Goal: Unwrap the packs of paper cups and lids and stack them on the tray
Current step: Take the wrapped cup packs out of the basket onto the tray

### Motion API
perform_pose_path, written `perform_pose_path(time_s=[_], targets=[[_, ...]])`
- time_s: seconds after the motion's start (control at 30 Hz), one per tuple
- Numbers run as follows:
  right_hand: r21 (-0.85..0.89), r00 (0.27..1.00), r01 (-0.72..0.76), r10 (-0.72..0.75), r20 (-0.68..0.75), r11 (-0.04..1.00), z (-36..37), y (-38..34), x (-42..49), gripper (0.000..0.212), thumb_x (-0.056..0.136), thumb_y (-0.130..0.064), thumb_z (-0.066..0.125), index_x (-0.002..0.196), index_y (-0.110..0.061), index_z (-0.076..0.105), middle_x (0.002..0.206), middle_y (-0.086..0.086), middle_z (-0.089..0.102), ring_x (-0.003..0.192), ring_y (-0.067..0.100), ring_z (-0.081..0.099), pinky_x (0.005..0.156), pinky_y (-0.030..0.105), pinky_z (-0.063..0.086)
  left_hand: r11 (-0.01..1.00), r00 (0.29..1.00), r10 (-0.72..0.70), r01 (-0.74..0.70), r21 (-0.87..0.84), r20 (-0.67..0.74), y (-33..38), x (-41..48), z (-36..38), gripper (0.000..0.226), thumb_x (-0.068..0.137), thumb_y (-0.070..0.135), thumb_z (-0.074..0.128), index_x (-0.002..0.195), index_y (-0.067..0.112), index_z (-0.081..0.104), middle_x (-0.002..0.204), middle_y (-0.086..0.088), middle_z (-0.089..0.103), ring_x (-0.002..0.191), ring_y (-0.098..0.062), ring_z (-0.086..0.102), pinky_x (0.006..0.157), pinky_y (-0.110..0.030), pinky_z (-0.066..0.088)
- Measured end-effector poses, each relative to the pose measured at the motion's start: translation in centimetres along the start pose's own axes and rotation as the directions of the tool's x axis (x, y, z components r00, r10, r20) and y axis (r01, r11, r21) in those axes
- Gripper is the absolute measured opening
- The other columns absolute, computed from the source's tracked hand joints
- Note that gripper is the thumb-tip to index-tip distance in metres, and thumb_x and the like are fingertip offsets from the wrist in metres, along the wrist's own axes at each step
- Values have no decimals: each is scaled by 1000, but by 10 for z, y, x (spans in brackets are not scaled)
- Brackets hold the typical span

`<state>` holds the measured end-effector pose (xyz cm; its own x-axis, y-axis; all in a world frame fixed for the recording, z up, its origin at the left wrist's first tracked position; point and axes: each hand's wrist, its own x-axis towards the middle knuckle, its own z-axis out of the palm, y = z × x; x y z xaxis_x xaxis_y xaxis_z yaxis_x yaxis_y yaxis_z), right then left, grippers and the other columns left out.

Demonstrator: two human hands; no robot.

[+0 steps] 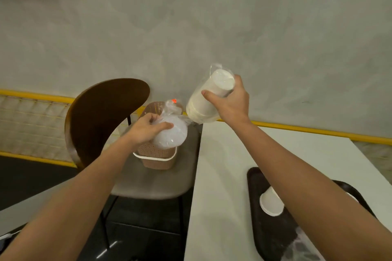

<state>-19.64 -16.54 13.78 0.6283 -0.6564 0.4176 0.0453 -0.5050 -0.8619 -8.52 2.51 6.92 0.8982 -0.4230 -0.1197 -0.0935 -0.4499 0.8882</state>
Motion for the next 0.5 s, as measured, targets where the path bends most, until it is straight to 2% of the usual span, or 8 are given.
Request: perform_pose_path(time_s=[0.17,0.27,0.33,0.5], targets=[[-43,999,27,-25,41,999,-58,6,-41,65,62,-36,84,116,-20,50,106,-5,60,98,17,57,84,36,52,987,997,-75,72,-143,-13,-10,-53,39,68,70,51,74,124,19,47,121,-5,58,105,-25,60,87,-41,53],[-76,997,31,-26,69,997,-91,14,-64,66,63,-36,83,117,-20,50,105,-6,58,98,17,56,84,35,52,965,995,-99,99,-243,12,-13,-86,68,64,72,50,73,123,21,46,122,-5,55,107,-25,57,83,-42,55],[-93,997,28,-22,72,995,-111,18,-78,65,62,-37,84,116,-21,50,104,-6,59,98,17,57,85,36,52,952,994,-100,106,-287,37,-12,-107,86,64,71,51,74,120,20,47,121,-6,57,105,-24,59,87,-43,54],[-117,1000,20,-18,19,993,-164,17,-100,63,62,-36,83,114,-21,51,102,-7,59,97,17,58,82,32,50,932,995,-52,79,-354,86,2,-146,125,51,83,40,67,123,16,46,117,-5,58,105,-22,58,77,-31,51]])
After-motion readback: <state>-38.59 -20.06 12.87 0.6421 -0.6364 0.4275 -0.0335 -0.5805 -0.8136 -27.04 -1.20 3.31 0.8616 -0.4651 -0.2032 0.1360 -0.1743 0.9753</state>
